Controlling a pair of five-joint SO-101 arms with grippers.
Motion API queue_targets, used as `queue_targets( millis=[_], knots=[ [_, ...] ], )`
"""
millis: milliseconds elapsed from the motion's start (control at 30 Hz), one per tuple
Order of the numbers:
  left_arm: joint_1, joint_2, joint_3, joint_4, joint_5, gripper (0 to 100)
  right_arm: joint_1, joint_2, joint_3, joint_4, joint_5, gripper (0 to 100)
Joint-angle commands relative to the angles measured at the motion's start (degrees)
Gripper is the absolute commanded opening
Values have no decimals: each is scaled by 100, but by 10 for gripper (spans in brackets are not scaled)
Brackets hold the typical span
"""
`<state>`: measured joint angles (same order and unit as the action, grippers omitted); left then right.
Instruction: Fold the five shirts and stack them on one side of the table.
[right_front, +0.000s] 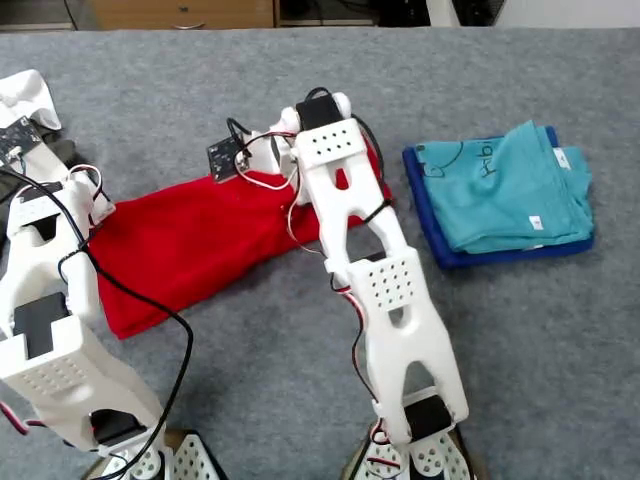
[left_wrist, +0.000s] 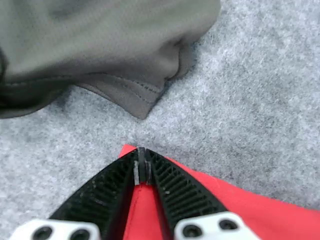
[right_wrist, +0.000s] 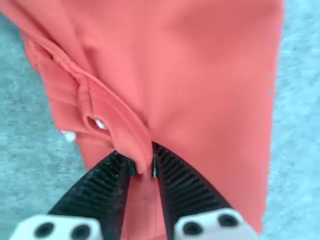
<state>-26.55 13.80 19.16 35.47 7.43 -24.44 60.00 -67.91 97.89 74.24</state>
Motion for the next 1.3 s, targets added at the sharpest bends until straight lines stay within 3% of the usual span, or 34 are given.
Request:
queue_targets(
  millis=[0, 200, 400, 500, 600, 933, 1100, 1267],
  knots=[
    [88, -136, -220, -114, -53, 20, -75, 22, -497, 26, 79, 37],
    [88, -136, -220, -114, -53, 20, -66, 136, -936, 9, -176, 245],
    [88, -136, -220, -114, -53, 20, 40, 119, -1525, 53, -360, 249],
    [88, -136, -220, -114, -53, 20, 22, 119, -1789, 466, -387, 192],
    [88, -136, -220, -114, -53, 20, 4, 101, -1895, 431, -1090, 0],
    [79, -136, -220, -114, -53, 20, -303, 110, -1552, 457, -3420, 3],
    [123, -136, -220, -114, -53, 20, -171, -154, -822, 466, -3640, 3],
    [167, -136, -220, -114, -62, 19, -48, -1411, 778, 457, -3631, 3]
  ],
)
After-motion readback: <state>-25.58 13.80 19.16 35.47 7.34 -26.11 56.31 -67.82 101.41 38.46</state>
